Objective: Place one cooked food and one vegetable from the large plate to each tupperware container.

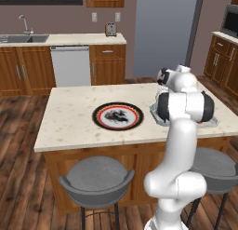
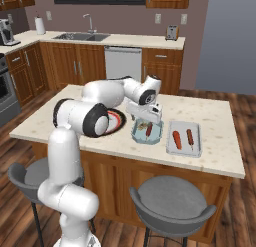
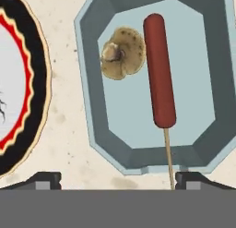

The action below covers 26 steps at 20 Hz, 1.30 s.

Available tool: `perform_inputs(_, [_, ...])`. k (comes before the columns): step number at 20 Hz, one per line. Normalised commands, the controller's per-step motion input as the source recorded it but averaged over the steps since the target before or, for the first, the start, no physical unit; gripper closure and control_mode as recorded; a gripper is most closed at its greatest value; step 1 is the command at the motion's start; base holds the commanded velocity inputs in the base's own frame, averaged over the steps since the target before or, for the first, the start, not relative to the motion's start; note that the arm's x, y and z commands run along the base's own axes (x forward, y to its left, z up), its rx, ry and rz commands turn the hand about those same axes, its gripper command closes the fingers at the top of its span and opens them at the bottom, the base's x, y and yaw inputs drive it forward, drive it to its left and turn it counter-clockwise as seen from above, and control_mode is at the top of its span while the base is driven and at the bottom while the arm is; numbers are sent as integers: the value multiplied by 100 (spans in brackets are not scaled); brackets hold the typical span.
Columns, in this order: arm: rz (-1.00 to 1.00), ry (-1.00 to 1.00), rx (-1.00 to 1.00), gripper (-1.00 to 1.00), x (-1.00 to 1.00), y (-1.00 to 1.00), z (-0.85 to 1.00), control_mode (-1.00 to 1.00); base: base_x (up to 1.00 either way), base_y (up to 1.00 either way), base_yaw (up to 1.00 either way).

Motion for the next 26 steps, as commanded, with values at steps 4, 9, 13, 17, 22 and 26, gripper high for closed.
perform_inputs(4, [0,-22,0,-100,-67,15,75,-100,0,0,0])
perform_inputs(9, [0,-35,0,-100,-83,26,62,-100,0,0,0])
perform_inputs(13, [0,-27,-3,-100,-75,25,76,-100,0,0,0])
perform_inputs(17, [0,-9,-4,-100,-66,30,82,-100,0,0,0])
perform_inputs(22, [0,-8,0,-100,-92,28,62,-100,0,0,0])
perform_inputs(26, [0,-42,-1,-100,-100,18,34,-100,0,0,0])
